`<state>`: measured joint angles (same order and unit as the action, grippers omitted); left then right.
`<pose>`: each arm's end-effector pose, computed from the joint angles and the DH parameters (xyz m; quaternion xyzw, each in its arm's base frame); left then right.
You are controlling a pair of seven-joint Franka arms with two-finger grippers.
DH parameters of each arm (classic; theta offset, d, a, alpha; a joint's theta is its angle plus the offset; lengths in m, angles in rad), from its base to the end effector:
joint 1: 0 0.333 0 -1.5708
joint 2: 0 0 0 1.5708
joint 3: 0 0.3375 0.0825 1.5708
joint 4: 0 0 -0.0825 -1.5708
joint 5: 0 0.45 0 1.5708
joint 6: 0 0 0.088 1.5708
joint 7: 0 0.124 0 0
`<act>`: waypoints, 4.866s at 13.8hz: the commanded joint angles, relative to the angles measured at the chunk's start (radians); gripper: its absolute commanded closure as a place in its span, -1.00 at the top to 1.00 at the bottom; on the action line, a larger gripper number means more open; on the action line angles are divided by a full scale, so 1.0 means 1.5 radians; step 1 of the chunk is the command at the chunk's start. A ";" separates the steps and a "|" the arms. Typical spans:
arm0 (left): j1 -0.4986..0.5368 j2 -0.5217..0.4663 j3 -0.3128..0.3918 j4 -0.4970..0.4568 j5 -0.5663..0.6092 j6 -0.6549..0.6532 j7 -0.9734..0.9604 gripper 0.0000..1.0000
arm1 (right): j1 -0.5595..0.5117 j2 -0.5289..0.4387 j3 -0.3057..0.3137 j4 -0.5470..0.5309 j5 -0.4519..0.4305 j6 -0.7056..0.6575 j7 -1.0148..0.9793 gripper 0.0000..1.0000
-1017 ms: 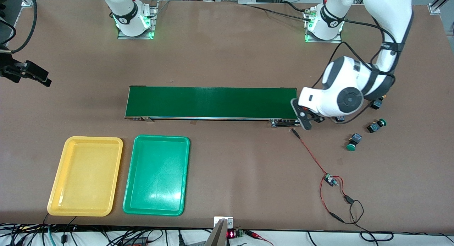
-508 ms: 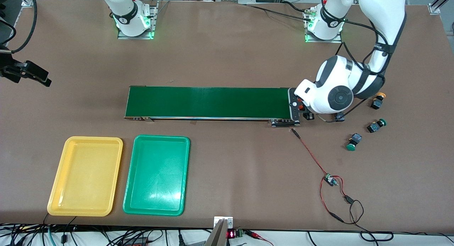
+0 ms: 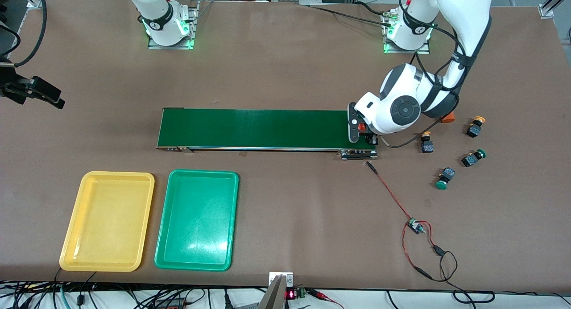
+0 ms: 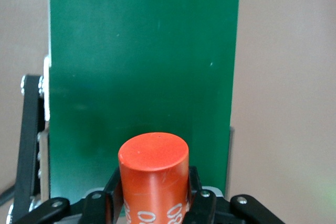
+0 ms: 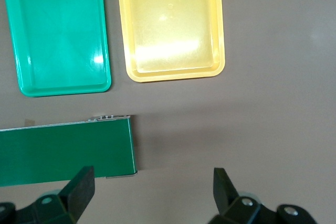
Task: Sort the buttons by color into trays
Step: 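Carry the cylinder onto the green conveyor belt and open the left gripper, then move the left gripper over the green-capped button, then lower the left gripper and grasp the green-capped button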
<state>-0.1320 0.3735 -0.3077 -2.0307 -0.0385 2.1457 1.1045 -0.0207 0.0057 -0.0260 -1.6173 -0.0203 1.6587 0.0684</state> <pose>0.5588 -0.2669 0.2081 0.7202 -0.6796 -0.0910 0.1064 0.6297 -0.0317 0.6082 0.9982 -0.0568 0.0180 0.0100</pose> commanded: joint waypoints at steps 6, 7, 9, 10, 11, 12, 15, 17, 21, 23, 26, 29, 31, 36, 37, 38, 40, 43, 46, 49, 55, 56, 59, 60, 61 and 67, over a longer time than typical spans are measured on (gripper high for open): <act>-0.038 -0.012 0.000 -0.032 0.004 0.039 -0.034 -1.00 | 0.000 -0.003 0.000 0.002 0.026 -0.009 -0.005 1.00; -0.049 -0.011 0.000 -0.034 0.004 0.039 -0.046 -0.86 | 0.000 -0.003 0.000 0.002 0.026 -0.007 -0.005 1.00; -0.060 -0.013 0.000 -0.032 0.004 0.039 -0.054 0.99 | 0.001 -0.003 0.000 0.002 0.026 -0.007 -0.005 1.00; -0.060 -0.023 -0.001 -0.029 0.004 0.033 -0.055 1.00 | 0.001 -0.003 0.000 0.002 0.027 -0.007 -0.004 1.00; -0.057 -0.039 -0.002 -0.025 0.004 0.022 -0.056 1.00 | 0.000 -0.003 0.000 0.002 0.027 -0.007 -0.004 1.00; -0.050 -0.052 0.000 -0.015 0.003 -0.003 -0.056 1.00 | 0.000 -0.003 -0.001 0.002 0.027 -0.009 -0.004 1.00; -0.001 -0.059 0.001 0.081 0.003 -0.131 -0.056 1.00 | 0.000 -0.003 -0.001 0.002 0.027 -0.009 -0.004 1.00; 0.044 -0.043 0.010 0.156 0.004 -0.180 -0.050 1.00 | 0.000 -0.003 -0.001 0.002 0.027 -0.009 -0.004 1.00; 0.179 0.043 0.005 0.249 -0.034 -0.180 -0.045 1.00 | 0.000 -0.004 -0.001 0.002 0.027 -0.010 -0.005 1.00; 0.180 0.051 0.012 0.263 -0.008 -0.178 -0.049 1.00 | 0.000 -0.004 -0.001 0.002 0.027 -0.010 -0.005 1.00; 0.189 0.076 0.015 0.309 0.111 -0.178 -0.046 1.00 | 0.000 -0.004 -0.001 0.002 0.028 -0.010 -0.005 1.00; 0.223 0.094 0.014 0.336 0.102 -0.181 -0.050 1.00 | 0.000 -0.004 -0.001 0.002 0.028 -0.010 -0.005 1.00; 0.244 0.098 0.015 0.333 0.102 -0.180 -0.057 1.00 | 0.000 -0.003 -0.001 0.002 0.029 -0.010 -0.005 1.00; 0.305 0.145 0.016 0.316 0.099 -0.175 -0.232 1.00 | 0.002 -0.003 0.000 0.002 0.030 -0.010 -0.005 1.00; 0.312 0.144 0.018 0.304 0.099 -0.175 -0.290 1.00 | 0.002 -0.003 0.000 0.002 0.030 -0.009 -0.005 1.00; 0.316 0.145 0.021 0.291 0.099 -0.173 -0.332 1.00 | 0.002 -0.003 0.001 0.002 0.031 -0.009 -0.005 1.00; 0.318 0.147 0.032 0.264 0.101 -0.127 -0.349 1.00 | 0.001 -0.003 0.001 0.002 0.031 -0.007 -0.005 1.00; 0.320 0.148 0.038 0.213 0.101 -0.057 -0.349 1.00 | 0.002 -0.003 0.001 0.003 0.030 -0.007 -0.005 1.00; 0.319 0.160 0.051 0.195 0.101 0.009 -0.348 1.00 | 0.002 -0.003 0.001 0.002 0.031 -0.007 -0.005 1.00; 0.319 0.176 0.052 0.195 0.101 0.036 -0.344 1.00 | -0.002 -0.002 0.000 0.002 0.031 -0.007 -0.006 1.00; 0.321 0.204 0.061 0.195 0.100 0.054 -0.337 1.00 | 0.001 -0.003 0.000 0.002 0.031 -0.006 -0.005 1.00; 0.321 0.205 0.061 0.194 0.100 0.054 -0.337 1.00 | 0.001 -0.002 0.000 0.002 0.031 -0.007 -0.005 1.00; 0.320 0.209 0.061 0.195 0.100 0.056 -0.337 0.84 | 0.001 -0.003 0.000 0.002 0.031 -0.007 -0.005 1.00; 0.320 0.210 0.062 0.194 0.100 0.061 -0.337 0.75 | 0.001 -0.002 0.000 0.002 0.031 -0.007 -0.005 1.00; 0.320 0.210 0.062 0.194 0.100 0.062 -0.336 0.68 | 0.001 -0.003 0.000 0.002 0.031 -0.007 -0.005 1.00; 0.320 0.198 0.061 0.187 0.101 0.058 -0.336 -0.57 | 0.002 -0.003 0.000 0.002 0.031 -0.007 -0.005 1.00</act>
<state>0.3426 0.6915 -0.2110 -1.7337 0.0904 2.2300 0.5973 -0.0195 0.0058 -0.0255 -1.6174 0.0106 1.6566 0.0680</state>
